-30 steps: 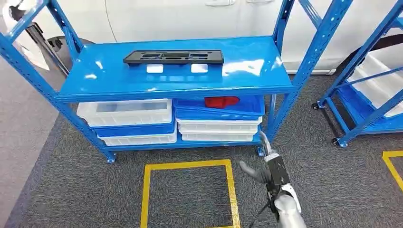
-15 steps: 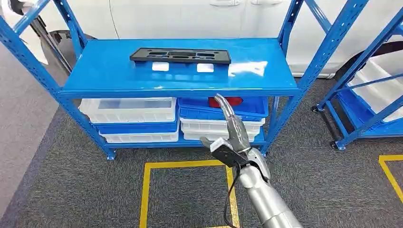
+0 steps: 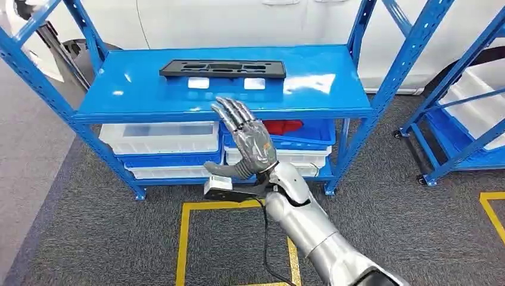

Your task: Take the parts from the cabinet and place them on the table.

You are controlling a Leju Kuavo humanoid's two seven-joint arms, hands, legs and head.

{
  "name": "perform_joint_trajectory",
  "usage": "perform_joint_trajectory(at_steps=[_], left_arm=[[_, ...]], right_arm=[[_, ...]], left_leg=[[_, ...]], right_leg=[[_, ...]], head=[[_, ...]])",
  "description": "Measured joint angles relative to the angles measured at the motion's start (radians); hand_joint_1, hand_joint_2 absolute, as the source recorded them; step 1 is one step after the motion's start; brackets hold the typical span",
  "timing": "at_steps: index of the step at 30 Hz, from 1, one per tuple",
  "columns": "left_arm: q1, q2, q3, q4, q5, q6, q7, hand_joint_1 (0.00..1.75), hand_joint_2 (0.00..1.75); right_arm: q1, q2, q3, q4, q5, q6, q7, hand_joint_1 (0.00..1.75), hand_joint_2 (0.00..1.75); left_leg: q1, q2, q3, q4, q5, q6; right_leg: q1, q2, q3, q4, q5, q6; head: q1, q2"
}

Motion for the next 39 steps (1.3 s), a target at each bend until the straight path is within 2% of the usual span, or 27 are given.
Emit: perform_joint_trajectory(at_steps=[2, 3, 4, 5, 6, 8, 9, 10, 14, 15, 18, 19, 20, 21, 23, 24, 25, 26, 28, 29, 30, 32, 34, 35, 36, 38, 39], left_arm=[[-0.002, 0.004, 0.0, 0.002, 0.003, 0.0, -0.002, 0.0, 0.0], [-0.001, 0.004, 0.0, 0.003, 0.005, 0.0, -0.002, 0.0, 0.0], [0.0, 0.005, -0.001, 0.006, 0.008, 0.0, -0.003, 0.0, 0.0], [0.0, 0.006, -0.001, 0.007, 0.008, 0.0, -0.003, 0.0, 0.0], [0.0, 0.009, -0.001, 0.008, 0.009, 0.0, -0.005, 0.0, 0.0], [-0.001, 0.012, -0.003, 0.008, 0.01, -0.003, -0.007, 0.0, 0.0], [-0.002, 0.011, -0.004, 0.01, 0.01, -0.003, -0.008, 0.0, 0.0], [-0.003, 0.012, -0.006, 0.011, 0.011, -0.003, -0.009, 0.0, 0.0], [-0.003, 0.013, -0.01, 0.016, 0.01, -0.006, -0.011, 0.0, 0.0], [-0.005, 0.013, -0.012, 0.016, 0.01, -0.006, -0.011, 0.0, 0.0], [-0.007, 0.013, -0.016, 0.016, 0.01, -0.007, -0.012, 0.0, 0.0], [-0.006, 0.013, -0.016, 0.017, 0.01, -0.007, -0.012, 0.0, 0.0], [-0.006, 0.013, -0.017, 0.018, 0.01, -0.008, -0.012, 0.0, 0.0], [-0.006, 0.013, -0.017, 0.018, 0.01, -0.009, -0.012, 0.0, 0.0], [-0.006, 0.013, -0.018, 0.018, 0.01, -0.01, -0.012, 0.0, 0.0], [-0.006, 0.007, -0.018, 0.018, 0.01, -0.011, -0.012, 0.0, 0.0], [-0.007, 0.006, -0.019, 0.018, 0.01, -0.011, -0.013, 0.0, 0.0], [-0.006, 0.011, -0.019, 0.018, 0.01, -0.011, -0.013, 0.0, 0.0], [-0.005, 0.011, -0.019, 0.018, 0.01, -0.012, -0.013, 0.0, 0.0], [-0.006, 0.014, -0.019, 0.018, 0.01, -0.012, -0.013, 0.0, 0.0], [-0.005, 0.013, -0.019, 0.018, 0.01, -0.013, -0.014, 0.0, 0.0], [-0.007, 0.015, -0.019, 0.018, 0.009, -0.012, -0.014, 0.0, 0.0], [-0.004, 0.017, -0.019, 0.02, 0.009, -0.01, -0.014, 0.0, 0.0], [-0.002, 0.017, -0.019, 0.022, 0.009, -0.01, -0.014, 0.0, 0.0], [-0.001, 0.017, -0.02, 0.023, 0.009, -0.01, -0.014, 0.0, 0.0], [-0.002, 0.018, -0.02, 0.024, 0.009, -0.01, -0.014, 0.0, 0.0], [-0.002, 0.019, -0.02, 0.024, 0.009, -0.01, -0.014, 0.0, 0.0]], right_arm=[[-0.033, 0.01, 0.027, 0.044, 0.031, -0.031, 0.012, 0.0, 0.0], [-0.044, 0.015, 0.039, 0.068, 0.047, -0.045, 0.015, 0.0, 0.0], [-0.054, 0.019, 0.05, 0.09, 0.061, -0.06, 0.018, 0.0, 0.0], [-0.067, 0.024, 0.059, 0.113, 0.075, -0.075, 0.024, 0.0, 0.0], [-0.082, 0.031, 0.069, 0.135, 0.09, -0.095, 0.029, 0.0, 0.0], [-0.112, 0.041, 0.087, 0.171, 0.118, -0.135, 0.035, 0.0, 0.0], [-0.13, 0.044, 0.095, 0.189, 0.13, -0.154, 0.038, 0.0, 0.0], [-0.143, 0.048, 0.102, 0.204, 0.142, -0.17, 0.042, 0.0, 0.0], [-0.161, 0.053, 0.119, 0.241, 0.162, -0.203, 0.05, 0.0, 0.0], [-0.168, 0.054, 0.12, 0.246, 0.161, -0.204, 0.051, 0.0, 0.0], [-0.171, 0.054, 0.12, 0.26, 0.16, -0.205, 0.063, 0.0, 0.0], [-0.169, 0.053, 0.121, 0.268, 0.16, -0.205, 0.066, 0.0, 0.0], [-0.17, 0.053, 0.121, 0.274, 0.161, -0.205, 0.066, 0.0, 0.0], [-0.172, 0.053, 0.121, 0.279, 0.161, -0.205, 0.067, 0.0, 0.0], [-0.177, 0.053, 0.12, 0.285, 0.162, -0.205, 0.068, 0.0, 0.0], [-0.181, 0.053, 0.12, 0.288, 0.162, -0.205, 0.069, 0.0, 0.0], [-0.183, 0.053, 0.12, 0.29, 0.161, -0.205, 0.07, 0.0, 0.0], [-0.184, 0.054, 0.12, 0.294, 0.156, -0.204, 0.07, 0.0, 0.0], [-0.184, 0.053, 0.115, 0.303, 0.144, -0.204, 0.066, 0.0, 0.0], [-0.186, 0.055, 0.113, 0.305, 0.144, -0.204, 0.065, 0.0, 0.0], [-0.188, 0.055, 0.113, 0.307, 0.143, -0.204, 0.064, 0.0, 0.0], [-0.193, 0.056, 0.112, 0.314, 0.139, -0.204, 0.062, 0.0, 0.0], [-0.19, 0.056, 0.11, 0.325, 0.132, -0.204, 0.062, 0.0, 0.0], [-0.189, 0.056, 0.107, 0.331, 0.13, -0.204, 0.06, 0.0, 0.0], [-0.189, 0.056, 0.105, 0.336, 0.128, -0.204, 0.058, 0.0, 0.0], [-0.19, 0.056, 0.103, 0.341, 0.128, -0.204, 0.058, 0.0, 0.0], [-0.191, 0.056, 0.102, 0.343, 0.128, -0.204, 0.058, 0.0, 0.0]], left_leg=[[0.005, 0.001, -0.077, 0.158, -0.072, -0.011], [0.007, 0.001, -0.111, 0.223, -0.091, -0.015], [0.009, 0.001, -0.128, 0.248, -0.086, -0.019], [0.013, 0.002, -0.121, 0.222, -0.057, -0.021], [0.016, 0.002, -0.09, 0.153, -0.011, -0.023], [0.023, 0.006, -0.004, -0.033, 0.078, -0.026], [0.013, 0.004, 0.009, -0.054, 0.058, -0.023], [0.014, 0.002, 0.009, -0.056, 0.06, -0.005], [0.016, 0.002, 0.007, -0.059, 0.062, 0.022], [0.015, 0.002, 0.007, -0.058, 0.061, 0.029], [0.008, 0.002, 0.006, -0.057, 0.058, 0.037], [0.005, 0.002, 0.006, -0.056, 0.057, 0.039], [0.003, 0.002, 0.007, -0.056, 0.057, 0.04], [-0.001, 0.001, 0.009, -0.056, 0.056, 0.041], [-0.008, -0.001, 0.015, -0.056, 0.053, 0.042], [-0.007, 0.0, 0.015, -0.057, 0.051, 0.04], [-0.012, 0.0, 0.012, -0.055, 0.051, 0.035], [-0.006, 0.002, 0.011, -0.056, 0.051, 0.029], [-0.004, 0.004, 0.015, -0.062, 0.052, 0.022], [-0.008, 0.004, 0.013, -0.059, 0.045, 0.017], [-0.006, 0.004, 0.009, -0.037, 0.031, 0.01], [-0.001, 0.004, -0.054, 0.097, -0.039, -0.001], [0.006, 0.004, -0.124, 0.226, -0.079, -0.01], [0.009, 0.004, -0.138, 0.243, -0.072, -0.014], [0.013, 0.004, -0.128, 0.214, -0.043, -0.016], [0.02, 0.006, -0.052, 0.048, 0.052, -0.023], [0.024, 0.007, -0.011, -0.041, 0.079, -0.027]], right_leg=[[0.0, -0.001, 0.0, 0.0, -0.001, -0.002], [0.0, -0.002, 0.0, 0.0, -0.001, -0.002], [0.0, -0.002, 0.0, 0.001, -0.002, -0.001], [-0.001, -0.001, 0.001, 0.001, -0.003, 0.0], [-0.002, 0.0, 0.004, 0.003, -0.006, 0.003], [-0.005, 0.0, 0.012, 0.009, -0.015, 0.013], [0.003, 0.001, 0.008, 0.013, -0.019, 0.02], [0.004, 0.003, 0.004, 0.015, -0.017, 0.024], [-0.002, 0.002, 0.004, 0.023, -0.029, 0.045], [-0.002, 0.002, -0.016, 0.064, -0.054, 0.047], [-0.002, 0.002, -0.137, 0.302, -0.149, 0.049], [-0.001, 0.002, -0.163, 0.341, -0.149, 0.047], [-0.001, 0.002, -0.162, 0.326, -0.126, 0.043], [0.003, 0.003, -0.137, 0.263, -0.081, 0.035], [0.013, 0.003, -0.054, 0.081, 0.009, 0.008], [0.02, 0.002, -0.03, 0.033, 0.002, -0.008], [0.02, -0.002, -0.029, 0.019, 0.007, -0.002], [0.025, -0.001, -0.03, 0.019, 0.008, 0.001], [0.025, 0.002, -0.028, 0.013, 0.009, -0.001], [0.008, 0.0, -0.017, -0.004, 0.017, 0.001], [0.01, 0.001, -0.009, -0.012, 0.018, -0.001], [0.008, -0.002, -0.006, -0.012, 0.017, -0.004], [0.008, -0.002, -0.006, -0.01, 0.015, -0.005], [0.006, -0.001, -0.006, -0.008, 0.013, -0.004], [0.005, 0.0, -0.005, -0.006, 0.01, -0.001], [-0.001, 0.002, -0.002, 0.003, 0.002, 0.008], [-0.003, 0.002, -0.001, 0.01, -0.004, 0.015]], head=[[0.0, 0.0], [0.0, 0.0], [0.0, 0.0], [0.0, 0.0], [0.0, 0.0], [0.0, 0.0], [0.0, 0.0], [0.0, 0.0], [0.0, 0.0], [0.0, 0.0], [0.0, 0.0], [0.0, 0.0], [0.0, 0.0], [0.0, 0.0], [0.0, 0.0], [0.0, 0.0], [0.0, 0.0], [0.0, 0.0], [0.0, 0.0], [0.0, 0.0], [0.0, 0.0], [0.0, 0.0], [0.0, 0.0], [0.0, 0.0], [0.0, 0.0], [0.0, 0.0], [0.0, 0.0]])
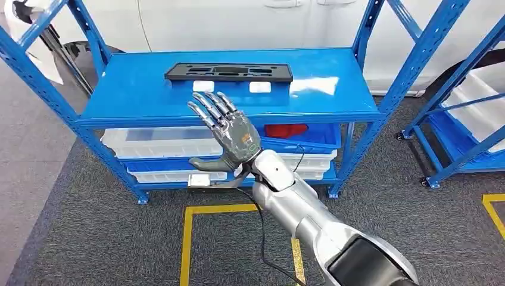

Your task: Take the parts from the cabinet and place them on the table.

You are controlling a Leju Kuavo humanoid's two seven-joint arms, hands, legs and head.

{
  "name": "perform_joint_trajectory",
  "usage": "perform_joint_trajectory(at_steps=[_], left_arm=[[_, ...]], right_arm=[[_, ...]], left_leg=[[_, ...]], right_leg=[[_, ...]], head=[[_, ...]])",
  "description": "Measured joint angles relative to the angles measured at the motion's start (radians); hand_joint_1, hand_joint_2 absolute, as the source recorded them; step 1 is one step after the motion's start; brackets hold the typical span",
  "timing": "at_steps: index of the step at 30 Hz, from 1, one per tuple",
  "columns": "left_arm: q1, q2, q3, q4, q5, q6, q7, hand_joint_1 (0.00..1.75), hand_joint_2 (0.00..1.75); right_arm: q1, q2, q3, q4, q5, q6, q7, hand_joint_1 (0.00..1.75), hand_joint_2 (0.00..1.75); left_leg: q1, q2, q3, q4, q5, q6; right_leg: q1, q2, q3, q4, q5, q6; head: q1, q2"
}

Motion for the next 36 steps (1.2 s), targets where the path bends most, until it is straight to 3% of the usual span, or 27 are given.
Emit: perform_joint_trajectory(at_steps=[1, 2, 5, 7, 10, 11, 12, 13, 15, 16, 17, 20, 21, 22, 23, 25, 26, 27, 28, 30, 31, 32, 33, 36], left_arm=[[-0.002, -0.003, 0.0, 0.0, 0.0, 0.0, 0.0, 0.0, 0.0], [-0.002, -0.002, 0.0, 0.0, 0.0, 0.0, 0.0, 0.0, 0.0], [0.0, -0.002, -0.001, 0.001, 0.0, 0.0, 0.0, 0.0, 0.0], [-0.001, -0.002, -0.001, 0.001, 0.0, 0.0, 0.0, 0.0, 0.0], [-0.003, -0.002, -0.001, 0.001, 0.0, -0.002, -0.001, 0.0, 0.0], [-0.002, -0.002, -0.001, 0.001, 0.0, -0.002, -0.001, 0.0, 0.0], [0.0, -0.002, -0.001, 0.001, 0.0, -0.002, 0.0, 0.0, 0.0], [0.0, -0.002, -0.001, 0.001, -0.001, -0.002, 0.0, 0.0, 0.0], [-0.001, -0.002, -0.001, 0.001, -0.002, -0.002, 0.0, 0.0, 0.0], [-0.001, -0.009, -0.002, 0.001, -0.002, -0.002, 0.0, 0.0, 0.0], [-0.004, -0.008, -0.002, 0.001, -0.002, -0.002, 0.0, 0.0, 0.0], [-0.004, -0.006, -0.003, 0.001, -0.006, -0.002, 0.001, 0.0, 0.0], [-0.007, -0.001, -0.003, 0.001, -0.006, -0.002, 0.001, 0.0, 0.0], [-0.005, -0.003, -0.003, 0.001, -0.007, -0.002, 0.0, 0.0, 0.0], [-0.008, -0.001, -0.003, 0.001, -0.009, -0.003, 0.0, 0.0, 0.0], [-0.008, 0.001, -0.003, 0.001, -0.01, 0.0, 0.002, 0.0, 0.0], [-0.007, 0.002, -0.003, 0.001, -0.013, 0.004, 0.006, 0.0, 0.0], [-0.006, 0.002, -0.003, 0.001, -0.014, 0.006, 0.009, 0.0, 0.0], [-0.002, 0.001, -0.004, 0.002, -0.015, 0.007, 0.013, 0.0, 0.0], [-0.003, 0.003, -0.003, 0.002, -0.008, 0.006, 0.016, 0.0, 0.0], [-0.003, 0.004, -0.003, 0.002, -0.005, 0.005, 0.015, 0.0, 0.0], [-0.003, 0.003, -0.003, 0.003, -0.001, 0.002, 0.015, 0.0, 0.0], [-0.006, 0.004, -0.003, 0.003, 0.0, 0.0, 0.015, 0.0, 0.0], [-0.003, 0.005, -0.003, 0.003, 0.003, -0.008, 0.023, 0.0, 0.0]], right_arm=[[-0.002, 0.0, -0.001, 0.002, 0.0, 0.0, 0.0, 0.0, 0.0], [-0.002, 0.0, -0.002, 0.004, 0.0, 0.0, 0.0, 0.0, 0.0], [-0.003, 0.0, -0.006, 0.008, 0.0, 0.0, -0.002, 0.0, 0.0], [-0.006, 0.0, -0.008, 0.008, -0.002, 0.0, -0.002, 0.0, 0.0], [-0.005, -0.001, -0.013, 0.012, -0.011, 0.0, -0.002, 0.0, 0.0], [-0.001, -0.002, -0.015, 0.014, -0.015, 0.0, -0.003, 0.0, 0.0], [0.002, -0.002, -0.017, 0.017, -0.017, 0.0, -0.008, 0.0, 0.0], [0.002, -0.002, -0.02, 0.019, -0.019, 0.0, -0.011, 0.0, 0.0], [-0.001, -0.002, -0.026, 0.019, -0.027, 0.0, -0.016, 0.0, 0.0], [-0.003, -0.002, -0.03, 0.019, -0.029, 0.0, -0.019, 0.0, 0.0], [-0.004, -0.002, -0.034, 0.019, -0.032, 0.0, -0.019, 0.0, 0.0], [-0.004, -0.002, -0.042, 0.02, -0.037, 0.0, -0.023, 0.0, 0.0], [-0.004, -0.001, -0.046, 0.018, -0.037, -0.001, -0.026, 0.0, 0.0], [-0.003, -0.001, -0.048, 0.018, -0.037, -0.001, -0.028, 0.0, 0.0], [-0.005, 0.0, -0.048, 0.019, -0.037, -0.001, -0.029, 0.0, 0.0], [0.0, 0.0, -0.049, 0.02, -0.037, -0.001, -0.029, 0.0, 0.0], [0.007, 0.0, -0.051, 0.021, -0.037, -0.001, -0.029, 0.0, 0.0], [0.012, 0.0, -0.052, 0.022, -0.038, -0.001, -0.03, 0.0, 0.0], [0.015, 0.0, -0.053, 0.023, -0.039, 0.0, -0.031, 0.0, 0.0], [0.015, 0.0, -0.057, 0.022, -0.048, 0.0, -0.036, 0.0, 0.0], [0.015, 0.002, -0.061, 0.022, -0.057, 0.002, -0.041, 0.0, 0.0], [0.013, 0.003, -0.065, 0.023, -0.067, 0.005, -0.045, 0.0, 0.0], [0.013, 0.005, -0.068, 0.023, -0.074, 0.007, -0.048, 0.0, 0.0], [0.012, 0.01, -0.082, 0.022, -0.1, 0.008, -0.054, 0.0, 0.0]], left_leg=[[-0.007, -0.004, 0.006, -0.003, -0.024, 0.004], [-0.01, -0.008, 0.006, -0.01, -0.017, 0.024], [-0.013, -0.009, 0.005, -0.006, -0.018, 0.046], [-0.01, -0.009, 0.009, -0.009, -0.02, 0.059], [-0.017, -0.007, 0.01, -0.009, -0.027, 0.071], [-0.02, -0.008, 0.011, -0.009, -0.028, 0.073], [-0.024, -0.008, 0.015, -0.009, -0.031, 0.075], [-0.029, -0.009, 0.019, -0.009, -0.033, 0.077], [-0.039, -0.012, 0.033, -0.009, -0.041, 0.079], [-0.036, -0.011, 0.037, -0.011, -0.045, 0.079], [-0.043, -0.013, 0.037, -0.011, -0.048, 0.073], [-0.034, -0.008, 0.047, -0.022, -0.054, 0.06], [-0.044, -0.008, 0.055, -0.026, -0.06, 0.054], [-0.04, -0.005, 0.06, -0.012, -0.063, 0.05], [-0.036, -0.006, 0.035, 0.037, -0.084, 0.044], [-0.026, -0.005, -0.058, 0.193, -0.142, 0.029], [-0.021, -0.005, -0.099, 0.252, -0.156, 0.021], [-0.017, -0.005, -0.124, 0.273, -0.146, 0.015], [-0.012, -0.005, -0.123, 0.245, -0.109, 0.009], [-0.001, -0.002, -0.067, 0.088, 0.006, -0.004], [0.004, 0.004, -0.036, 0.001, 0.042, -0.009], [-0.01, 0.002, -0.023, 0.004, 0.019, -0.007], [-0.005, -0.001, -0.025, -0.003, 0.013, 0.018], [-0.01, -0.004, -0.026, -0.001, 0.004, 0.04]], right_leg=[[0.004, 0.001, -0.004, 0.001, -0.002, 0.008], [0.008, 0.002, -0.007, 0.008, -0.004, 0.012], [0.006, 0.002, -0.005, 0.003, -0.004, 0.024], [0.001, 0.001, -0.019, 0.042, -0.032, 0.034], [0.001, 0.002, -0.146, 0.276, -0.124, 0.038], [0.002, 0.002, -0.178, 0.325, -0.129, 0.036], [0.003, 0.002, -0.186, 0.325, -0.111, 0.03], [0.008, 0.002, -0.17, 0.28, -0.074, 0.022], [0.022, 0.003, -0.09, 0.101, 0.027, -0.012], [0.035, 0.003, -0.058, 0.031, 0.038, -0.037], [0.036, -0.002, -0.048, 0.012, 0.027, -0.041], [0.043, 0.001, -0.041, 0.002, 0.022, -0.043], [0.024, 0.001, -0.015, -0.025, 0.029, -0.034], [0.024, 0.001, 0.004, -0.042, 0.029, -0.025], [0.021, -0.002, 0.017, -0.049, 0.025, -0.031], [0.02, -0.003, 0.03, -0.048, 0.017, -0.029], [0.019, -0.003, 0.034, -0.047, 0.011, -0.028], [0.017, -0.002, 0.038, -0.043, 0.003, -0.026], [0.013, 0.001, 0.043, -0.039, -0.005, -0.021], [0.005, 0.002, 0.055, -0.023, -0.029, -0.009], [0.003, 0.001, 0.06, -0.009, -0.046, 0.0], [0.009, 0.002, 0.056, -0.002, -0.054, 0.009], [0.01, 0.002, 0.053, 0.001, -0.058, 0.013], [0.008, 0.0, 0.057, -0.003, -0.065, 0.024]], head=[[0.0, 0.0], [0.0, 0.0], [0.0, 0.0], [0.0, 0.0], [0.0, 0.0], [0.0, 0.0], [0.0, 0.0], [0.0, 0.0], [0.0, 0.0], [0.0, 0.0], [0.0, 0.0], [0.0, 0.0], [0.0, 0.0], [0.0, 0.0], [0.0, 0.0], [0.0, 0.0], [0.0, 0.0], [0.0, 0.0], [0.0, 0.0], [0.0, 0.0], [0.0, 0.0], [-0.001, 0.0], [0.0, 0.0], [0.0, 0.0]])
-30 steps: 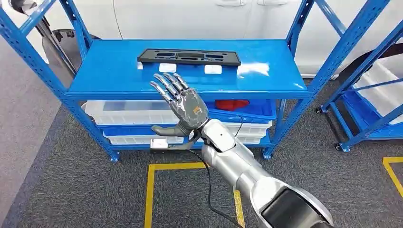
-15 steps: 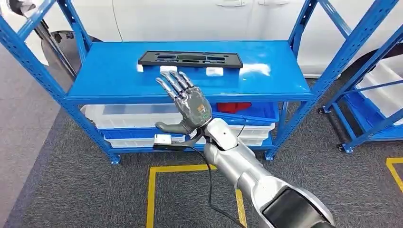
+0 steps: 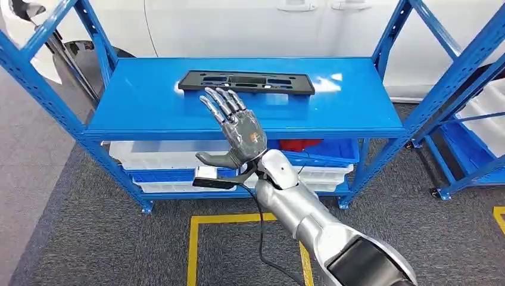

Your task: Take the parts from the cabinet and place them on the table.

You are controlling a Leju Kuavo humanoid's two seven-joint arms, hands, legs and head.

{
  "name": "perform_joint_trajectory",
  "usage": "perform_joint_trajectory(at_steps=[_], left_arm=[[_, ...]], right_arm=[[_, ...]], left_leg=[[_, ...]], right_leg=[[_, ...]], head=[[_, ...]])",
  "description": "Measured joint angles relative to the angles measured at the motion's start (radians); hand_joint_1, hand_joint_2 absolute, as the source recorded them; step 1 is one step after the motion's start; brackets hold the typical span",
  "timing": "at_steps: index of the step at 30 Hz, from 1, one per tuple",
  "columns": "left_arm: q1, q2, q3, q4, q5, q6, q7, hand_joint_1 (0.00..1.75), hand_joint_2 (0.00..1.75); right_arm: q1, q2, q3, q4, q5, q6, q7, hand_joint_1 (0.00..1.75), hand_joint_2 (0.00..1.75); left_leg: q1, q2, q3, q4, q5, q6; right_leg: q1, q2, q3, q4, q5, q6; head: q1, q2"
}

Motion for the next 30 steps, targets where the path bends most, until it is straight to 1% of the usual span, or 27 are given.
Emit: perform_joint_trajectory(at_steps=[1, 2, 3, 4, 5, 6, 7, 8, 9, 10, 11, 12, 13, 15, 16, 17, 18, 20, 21, 22, 23, 24, 25, 26, 27, 28, 30], left_arm=[[0.002, 0.0, 0.0, 0.0, 0.0, -0.003, 0.002, 0.0, 0.0], [0.001, 0.0, 0.0, 0.0, 0.0, -0.004, 0.004, 0.0, 0.0], [0.0, 0.0, 0.0, 0.0, 0.0, -0.004, 0.004, 0.0, 0.0], [-0.001, 0.0, 0.001, 0.0, 0.0, -0.005, 0.005, 0.0, 0.0], [-0.002, 0.0, 0.001, 0.0, 0.0, -0.006, 0.007, 0.0, 0.0], [-0.001, 0.002, 0.001, 0.0, 0.001, -0.006, 0.008, 0.0, 0.0], [0.0, 0.002, 0.001, 0.0, 0.0, -0.005, 0.008, 0.0, 0.0], [0.001, 0.002, 0.001, 0.0, 0.0, -0.004, 0.008, 0.0, 0.0], [0.001, 0.002, 0.001, 0.0, 0.0, -0.003, 0.008, 0.0, 0.0], [0.0, 0.002, 0.001, 0.0, 0.0, -0.003, 0.008, 0.0, 0.0], [-0.001, -0.002, 0.001, 0.0, 0.0, -0.004, 0.008, 0.0, 0.0], [-0.003, 0.0, 0.001, 0.0, 0.0, -0.004, 0.008, 0.0, 0.0], [-0.002, 0.0, 0.001, 0.0, 0.0, -0.003, 0.008, 0.0, 0.0], [0.0, 0.0, 0.001, 0.0, 0.0, -0.003, 0.008, 0.0, 0.0], [-0.001, 0.002, 0.001, 0.0, 0.0, -0.003, 0.007, 0.0, 0.0], [0.0, 0.002, 0.001, 0.0, -0.001, -0.005, 0.005, 0.0, 0.0], [-0.002, 0.002, 0.001, 0.0, -0.002, -0.006, 0.001, 0.0, 0.0], [-0.001, 0.002, 0.001, 0.0, -0.003, -0.006, -0.005, 0.0, 0.0], [0.001, 0.002, 0.001, 0.0, -0.003, -0.006, -0.005, 0.0, 0.0], [0.005, 0.002, 0.001, 0.0, -0.004, -0.006, -0.005, 0.0, 0.0], [0.006, 0.002, 0.001, 0.001, -0.005, -0.005, -0.006, 0.0, 0.0], [0.005, 0.002, 0.001, 0.001, -0.005, -0.004, -0.006, 0.0, 0.0], [0.004, 0.003, 0.001, 0.001, -0.005, -0.004, -0.006, 0.0, 0.0], [0.003, 0.003, 0.001, 0.001, -0.005, -0.004, -0.007, 0.0, 0.0], [0.002, 0.003, 0.001, 0.001, -0.006, -0.004, -0.007, 0.0, 0.0], [0.001, 0.003, 0.001, 0.001, -0.008, -0.004, -0.008, 0.0, 0.0], [0.002, 0.003, 0.001, 0.001, -0.009, -0.004, -0.008, 0.0, 0.0]], right_arm=[[-0.001, 0.001, -0.004, 0.0, -0.005, 0.0, -0.001, 0.0, 0.0], [-0.003, 0.001, -0.01, 0.0, -0.009, 0.0, -0.001, 0.0, 0.0], [-0.005, 0.001, -0.013, 0.0, -0.009, 0.0, -0.002, 0.0, 0.0], [-0.003, 0.0, -0.016, 0.0, -0.01, 0.0, -0.003, 0.0, 0.0], [0.0, 0.0, -0.017, 0.002, -0.012, 0.0, -0.004, 0.0, 0.0], [0.004, 0.0, -0.018, 0.004, -0.014, -0.001, -0.006, 0.0, 0.0], [0.007, -0.001, -0.021, 0.006, -0.018, -0.001, -0.009, 0.0, 0.0], [0.007, -0.001, -0.024, 0.006, -0.023, -0.002, -0.011, 0.0, 0.0], [0.005, -0.001, -0.027, 0.006, -0.025, -0.002, -0.011, 0.0, 0.0], [0.003, -0.001, -0.029, 0.006, -0.026, -0.002, -0.012, 0.0, 0.0], [0.002, -0.001, -0.031, 0.006, -0.026, -0.003, -0.012, 0.0, 0.0], [0.001, -0.001, -0.031, 0.006, -0.026, -0.003, -0.012, 0.0, 0.0], [0.002, -0.001, -0.032, 0.006, -0.026, -0.003, -0.012, 0.0, 0.0], [0.001, -0.001, -0.034, 0.006, -0.026, -0.003, -0.012, 0.0, 0.0], [0.002, 0.002, -0.034, 0.005, -0.026, -0.003, -0.012, 0.0, 0.0], [0.001, 0.003, -0.034, 0.005, -0.026, -0.003, -0.013, 0.0, 0.0], [0.0, 0.004, -0.035, 0.005, -0.026, -0.003, -0.014, 0.0, 0.0], [0.007, 0.003, -0.035, 0.006, -0.026, -0.005, -0.014, 0.0, 0.0], [0.012, 0.003, -0.037, 0.007, -0.026, -0.006, -0.014, 0.0, 0.0], [0.017, 0.003, -0.039, 0.007, -0.026, -0.006, -0.011, 0.0, 0.0], [0.019, 0.003, -0.04, 0.008, -0.028, -0.007, -0.01, 0.0, 0.0], [0.019, 0.003, -0.043, 0.009, -0.032, -0.008, -0.009, 0.0, 0.0], [0.018, 0.003, -0.046, 0.009, -0.033, -0.01, -0.009, 0.0, 0.0], [0.018, 0.002, -0.051, 0.009, -0.036, -0.013, -0.01, 0.0, 0.0], [0.017, 0.001, -0.056, 0.01, -0.039, -0.015, -0.01, 0.0, 0.0], [0.019, 0.0, -0.061, 0.01, -0.042, -0.017, -0.01, 0.0, 0.0], [0.02, -0.001, -0.067, 0.011, -0.043, -0.017, -0.011, 0.0, 0.0]], left_leg=[[0.004, 0.0, 0.006, -0.004, -0.002, 0.007], [0.004, 0.0, 0.01, -0.004, -0.006, 0.013], [0.004, 0.0, 0.012, -0.004, -0.008, 0.017], [0.002, 0.0, 0.013, -0.004, -0.011, 0.021], [0.001, 0.0, 0.015, -0.004, -0.013, 0.022], [0.0, -0.001, 0.018, -0.004, -0.016, 0.023], [-0.002, -0.002, 0.023, -0.004, -0.019, 0.023], [-0.004, -0.004, 0.029, -0.004, -0.023, 0.022], [-0.006, -0.005, 0.037, -0.004, -0.026, 0.02], [-0.007, -0.006, 0.042, -0.004, -0.029, 0.019], [-0.007, -0.007, 0.043, -0.005, -0.031, 0.017], [-0.011, -0.008, 0.041, -0.003, -0.033, 0.013], [-0.008, -0.007, 0.041, -0.005, -0.033, 0.007], [-0.006, -0.005, 0.046, -0.015, -0.032, -0.005], [-0.008, -0.005, 0.046, -0.012, -0.039, -0.009], [-0.009, -0.002, 0.042, 0.008, -0.054, -0.014], [-0.007, -0.001, 0.017, 0.063, -0.087, -0.015], [-0.006, -0.001, -0.063, 0.225, -0.159, -0.023], [-0.004, -0.001, -0.09, 0.276, -0.17, -0.027], [-0.003, -0.001, -0.093, 0.278, -0.156, -0.029], [-0.001, -0.001, -0.076, 0.236, -0.122, -0.031], [0.001, 0.0, -0.041, 0.163, -0.077, -0.032], [0.003, 0.001, 0.006, 0.064, -0.028, -0.033], [0.003, 0.004, 0.032, 0.008, -0.027, -0.03], [-0.004, 0.002, 0.041, -0.009, -0.034, -0.02], [-0.003, 0.0, 0.038, -0.002, -0.033, -0.011], [-0.005, -0.001, 0.037, -0.002, -0.034, -0.002]], right_leg=[[-0.003, 0.001, -0.001, 0.012, -0.012, 0.007], [-0.003, 0.001, -0.02, 0.056, -0.034, 0.01], [-0.003, 0.001, -0.06, 0.128, -0.065, 0.013], [-0.004, 0.001, -0.111, 0.219, -0.099, 0.015], [-0.003, 0.001, -0.159, 0.293, -0.12, 0.016], [-0.003, 0.001, -0.191, 0.334, -0.118, 0.015], [-0.003, 0.001, -0.2, 0.324, -0.089, 0.012], [-0.001, 0.001, -0.183, 0.267, -0.04, 0.005], [0.002, 0.001, -0.148, 0.172, 0.021, -0.006], [0.007, 0.002, -0.111, 0.081, 0.072, -0.019], [0.014, 0.003, -0.092, 0.031, 0.077, -0.03], [0.014, 0.001, -0.087, 0.013, 0.073, -0.03], [0.017, 0.002, -0.088, 0.015, 0.073, -0.028], [0.018, 0.004, -0.086, 0.009, 0.075, -0.033], [0.001, 0.003, -0.073, -0.012, 0.084, -0.033], [0.005, 0.003, -0.064, -0.022, 0.086, -0.035], [0.005, 0.0, -0.061, -0.023, 0.086, -0.04], [0.008, -0.001, -0.06, -0.022, 0.082, -0.045], [0.009, -0.001, -0.06, -0.02, 0.08, -0.047], [0.009, 0.0, -0.06, -0.018, 0.079, -0.046], [0.008, 0.002, -0.06, -0.014, 0.075, -0.045], [0.007, 0.003, -0.059, -0.008, 0.071, -0.042], [0.007, 0.004, -0.059, 0.0, 0.064, -0.038], [0.007, 0.003, -0.061, 0.007, 0.057, -0.033], [0.015, 0.005, -0.067, 0.017, 0.054, -0.027], [0.015, 0.004, -0.068, 0.014, 0.056, -0.024], [0.012, 0.003, -0.065, 0.01, 0.056, -0.017]], head=[[0.0, 0.0], [0.0, 0.0], [0.0, 0.0], [0.0, 0.0], [0.0, 0.0], [0.0, 0.0], [0.0, 0.0], [0.0, 0.0], [0.0, 0.0], [0.0, 0.0], [0.0, 0.0], [0.0, 0.0], [0.0, 0.0], [0.0, 0.0], [0.0, 0.0], [0.0, 0.0], [0.0, 0.0], [0.0, 0.0], [0.0, 0.0], [0.0, 0.0], [0.0, 0.0], [0.0, 0.0], [0.0, 0.0], [0.0, 0.0], [0.0, 0.0], [0.0, 0.0], [0.0, 0.0]])
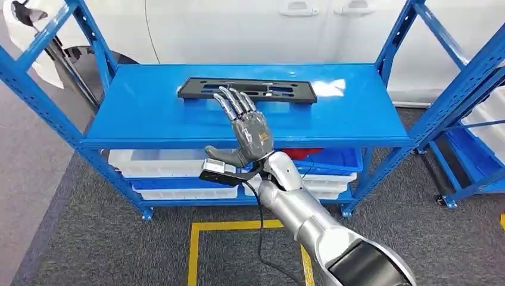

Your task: Take the parts from the cabinet and place them on the table.

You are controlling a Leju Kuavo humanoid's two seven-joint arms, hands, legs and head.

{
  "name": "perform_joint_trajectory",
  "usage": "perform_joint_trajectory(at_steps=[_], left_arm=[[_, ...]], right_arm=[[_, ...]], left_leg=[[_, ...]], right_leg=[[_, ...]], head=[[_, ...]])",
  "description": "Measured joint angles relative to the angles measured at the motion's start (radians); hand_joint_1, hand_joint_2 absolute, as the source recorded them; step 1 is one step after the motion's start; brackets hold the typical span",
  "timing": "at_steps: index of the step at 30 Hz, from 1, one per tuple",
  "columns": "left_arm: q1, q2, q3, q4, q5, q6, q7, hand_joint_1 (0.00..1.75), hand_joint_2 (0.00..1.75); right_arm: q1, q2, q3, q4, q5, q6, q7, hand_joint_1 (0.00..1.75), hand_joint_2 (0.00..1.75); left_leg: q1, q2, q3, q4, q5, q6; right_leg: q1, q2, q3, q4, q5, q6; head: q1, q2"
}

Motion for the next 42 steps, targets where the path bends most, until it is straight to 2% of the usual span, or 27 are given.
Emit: perform_joint_trajectory(at_steps=[2, 3, 5, 6, 7, 8, 9, 11, 12, 15, 17, 18, 20, 21, 22, 23, 24, 29, 30, 31, 33, 35, 37, 38, 39, 40, 42], left_arm=[[0.001, -0.001, 0.0, 0.0, 0.0, 0.0, 0.0, 0.0, 0.0], [-0.001, 0.0, 0.0, 0.0, 0.0, 0.0, 0.0, 0.0, 0.0], [-0.002, 0.0, 0.0, 0.0, 0.0, 0.0, 0.0, 0.0, 0.0], [-0.002, 0.0, 0.0, 0.0, 0.0, 0.0, 0.0, 0.0, 0.0], [-0.001, 0.0, 0.0, 0.0, 0.0, 0.0, 0.0, 0.0, 0.0], [0.0, 0.0, 0.0, 0.0, 0.001, 0.0, 0.0, 0.0, 0.0], [0.0, 0.0, 0.0, 0.0, 0.001, 0.0, 0.0, 0.0, 0.0], [-0.001, -0.001, 0.0, 0.0, 0.001, 0.0, 0.0, 0.0, 0.0], [-0.002, -0.001, 0.0, 0.0, 0.001, 0.0, -0.001, 0.0, 0.0], [-0.001, -0.001, 0.0, 0.0, 0.002, 0.0, -0.002, 0.0, 0.0], [-0.002, -0.001, 0.0, 0.0, 0.002, 0.0, -0.003, 0.0, 0.0], [-0.003, -0.001, 0.0, 0.0, 0.002, 0.0, -0.003, 0.0, 0.0], [-0.003, -0.001, 0.0, 0.0, 0.002, 0.0, -0.003, 0.0, 0.0], [-0.002, -0.001, 0.0, 0.0, 0.002, 0.0, -0.003, 0.0, 0.0], [0.001, -0.001, 0.0, 0.0, 0.002, 0.0, -0.003, 0.0, 0.0], [0.002, -0.001, 0.0, 0.0, 0.002, 0.0, -0.003, 0.0, 0.0], [0.002, -0.001, 0.0, 0.0, 0.002, 0.0, -0.003, 0.0, 0.0], [0.002, -0.001, 0.0, 0.0, 0.002, 0.0, -0.003, 0.0, 0.0], [0.001, 0.0, 0.0, 0.0, 0.002, 0.0, -0.003, 0.0, 0.0], [-0.001, 0.001, 0.0, 0.001, 0.002, 0.0, -0.003, 0.0, 0.0], [0.001, 0.0, 0.0, 0.001, 0.005, 0.0, -0.002, 0.0, 0.0], [-0.001, 0.0, 0.001, 0.001, 0.006, -0.003, -0.003, 0.0, 0.0], [-0.003, 0.0, 0.001, 0.001, 0.005, -0.006, -0.003, 0.0, 0.0], [-0.002, 0.0, 0.001, 0.001, 0.005, -0.009, -0.003, 0.0, 0.0], [0.0, 0.0, 0.001, 0.001, 0.005, -0.011, -0.003, 0.0, 0.0], [0.001, 0.0, 0.001, 0.001, 0.005, -0.011, -0.003, 0.0, 0.0], [0.001, 0.0, 0.001, 0.001, 0.005, -0.013, -0.004, 0.0, 0.0]], right_arm=[[-0.002, -0.002, -0.008, 0.0, -0.002, 0.0, 0.0, 0.0, 0.0], [-0.003, -0.002, -0.011, 0.0, -0.003, 0.0, 0.0, 0.0, 0.0], [0.0, -0.003, -0.017, 0.002, -0.007, 0.0, -0.003, 0.0, 0.0], [0.003, -0.005, -0.018, 0.003, -0.008, 0.0, -0.003, 0.0, 0.0], [0.007, -0.007, -0.019, 0.005, -0.01, 0.0, -0.003, 0.0, 0.0], [0.009, -0.009, -0.021, 0.005, -0.01, 0.0, -0.003, 0.0, 0.0], [0.008, -0.01, -0.022, 0.005, -0.01, 0.0, -0.003, 0.0, 0.0], [0.008, -0.01, -0.028, 0.003, -0.01, 0.0, -0.005, 0.0, 0.0], [0.007, -0.01, -0.033, 0.003, -0.021, 0.002, -0.011, 0.0, 0.0], [0.01, -0.01, -0.045, 0.002, -0.045, 0.003, -0.03, 0.0, 0.0], [0.011, -0.008, -0.048, -0.002, -0.048, 0.003, -0.034, 0.0, 0.0], [0.008, -0.006, -0.048, -0.003, -0.05, 0.003, -0.035, 0.0, 0.0], [0.01, -0.006, -0.048, -0.003, -0.051, 0.003, -0.035, 0.0, 0.0], [0.014, -0.006, -0.049, -0.003, -0.051, 0.003, -0.035, 0.0, 0.0], [0.017, -0.006, -0.049, -0.003, -0.051, 0.003, -0.035, 0.0, 0.0], [0.018, -0.006, -0.049, -0.003, -0.051, 0.003, -0.035, 0.0, 0.0], [0.018, -0.006, -0.049, -0.003, -0.051, 0.003, -0.035, 0.0, 0.0], [0.018, -0.006, -0.049, -0.003, -0.051, 0.003, -0.035, 0.0, 0.0], [0.018, -0.006, -0.049, -0.003, -0.052, 0.003, -0.036, 0.0, 0.0], [0.018, -0.005, -0.05, -0.003, -0.061, 0.008, -0.043, 0.0, 0.0], [0.018, -0.003, -0.05, -0.009, -0.095, 0.039, -0.062, 0.0, 0.0], [0.018, -0.002, -0.055, -0.018, -0.144, 0.099, -0.079, 0.0, 0.0], [0.034, -0.002, -0.061, -0.022, -0.2, 0.167, -0.094, 0.0, 0.0], [0.043, -0.002, -0.064, -0.022, -0.22, 0.185, -0.097, 0.0, 0.0], [0.051, -0.002, -0.066, -0.022, -0.236, 0.196, -0.098, 0.0, 0.0], [0.054, -0.002, -0.068, -0.022, -0.243, 0.2, -0.101, 0.0, 0.0], [0.053, -0.002, -0.072, -0.023, -0.249, 0.198, -0.107, 0.0, 0.0]], left_leg=[[0.008, 0.001, 0.008, -0.011, 0.005, 0.012], [0.008, 0.001, 0.008, -0.011, 0.003, 0.016], [0.008, 0.001, 0.008, -0.01, 0.002, 0.019], [0.008, 0.001, 0.008, -0.01, 0.001, 0.021], [0.008, 0.001, 0.01, -0.01, -0.001, 0.021], [0.009, 0.0, 0.012, -0.01, -0.003, 0.019], [0.009, -0.001, 0.016, -0.009, -0.005, 0.016], [0.009, -0.002, 0.027, -0.01, -0.013, 0.01], [0.002, -0.002, 0.026, -0.006, -0.017, 0.003], [0.007, -0.002, 0.033, -0.016, -0.019, -0.016], [0.01, 0.0, 0.035, -0.008, -0.03, -0.026], [0.01, 0.001, 0.015, 0.041, -0.06, -0.027], [0.009, 0.001, -0.061, 0.195, -0.131, -0.03], [0.009, 0.001, -0.103, 0.27, -0.155, -0.032], [0.009, 0.001, -0.126, 0.303, -0.154, -0.032], [0.009, 0.001, -0.124, 0.284, -0.127, -0.029], [0.009, 0.001, -0.121, 0.276, -0.12, -0.029], [0.009, 0.001, -0.115, 0.259, -0.107, -0.028], [0.005, 0.001, -0.026, 0.06, 0.006, -0.014], [-0.006, 0.0, 0.004, -0.008, 0.006, 0.001], [0.005, 0.001, 0.013, -0.021, 0.011, 0.014], [0.004, 0.002, 0.016, -0.023, 0.008, 0.023], [0.004, 0.001, 0.017, -0.022, 0.006, 0.025], [0.005, 0.001, 0.018, -0.021, 0.004, 0.026], [0.005, 0.0, 0.021, -0.021, 0.001, 0.025], [0.005, -0.001, 0.024, -0.02, -0.001, 0.023], [0.005, -0.002, 0.037, -0.019, -0.011, 0.016]], right_leg=[[-0.001, 0.001, -0.008, 0.025, -0.02, 0.015], [-0.003, 0.0, -0.034, 0.077, -0.05, 0.02], [-0.009, 0.0, -0.116, 0.233, -0.114, 0.026], [-0.012, 0.0, -0.155, 0.3, -0.13, 0.029], [-0.015, 0.0, -0.173, 0.32, -0.12, 0.03], [-0.017, 0.0, -0.165, 0.288, -0.087, 0.029], [-0.019, 0.0, -0.134, 0.217, -0.039, 0.027], [-0.02, 0.0, -0.052, 0.035, 0.048, 0.018], [-0.013, 0.001, -0.038, 0.01, 0.03, 0.017], [-0.008, 0.004, -0.039, 0.008, 0.027, 0.003], [-0.016, 0.004, -0.024, -0.008, 0.032, -0.011], [-0.015, 0.003, -0.019, -0.011, 0.029, -0.018], [-0.01, 0.001, -0.014, -0.011, 0.024, -0.027], [-0.007, 0.001, -0.013, -0.011, 0.022, -0.03], [-0.004, 0.002, -0.012, -0.011, 0.021, -0.031], [-0.001, 0.003, -0.009, -0.01, 0.019, -0.032], [-0.001, 0.004, -0.009, -0.01, 0.018, -0.031], [0.0, 0.004, -0.008, -0.01, 0.017, -0.031], [0.002, 0.005, 0.006, -0.007, 0.007, -0.028], [0.007, 0.005, 0.002, -0.003, 0.002, -0.012], [0.006, 0.005, 0.004, 0.0, -0.008, 0.002], [0.001, 0.004, -0.046, 0.104, -0.064, 0.014], [-0.007, 0.004, -0.14, 0.276, -0.125, 0.022], [-0.011, 0.004, -0.167, 0.315, -0.125, 0.024], [-0.016, 0.003, -0.171, 0.303, -0.099, 0.027], [-0.019, 0.003, -0.152, 0.254, -0.062, 0.027], [-0.021, 0.002, -0.067, 0.068, 0.037, 0.022]], head=[[0.0, 0.0], [0.0, 0.0], [0.0, 0.0], [0.0, 0.0], [0.0, 0.0], [0.0, 0.0], [0.0, 0.0], [0.0, 0.0], [0.0, 0.0], [0.0, 0.0], [0.0, 0.0], [0.0, 0.0], [0.0, 0.0], [0.0, 0.0], [0.0, 0.0], [0.0, 0.0], [0.0, 0.0], [0.0, 0.0], [0.0, 0.0], [0.0, 0.0], [0.0, 0.0], [0.0, 0.0], [0.0, 0.0], [0.0, 0.0], [0.0, 0.0], [0.0, 0.0], [0.0, 0.0]])
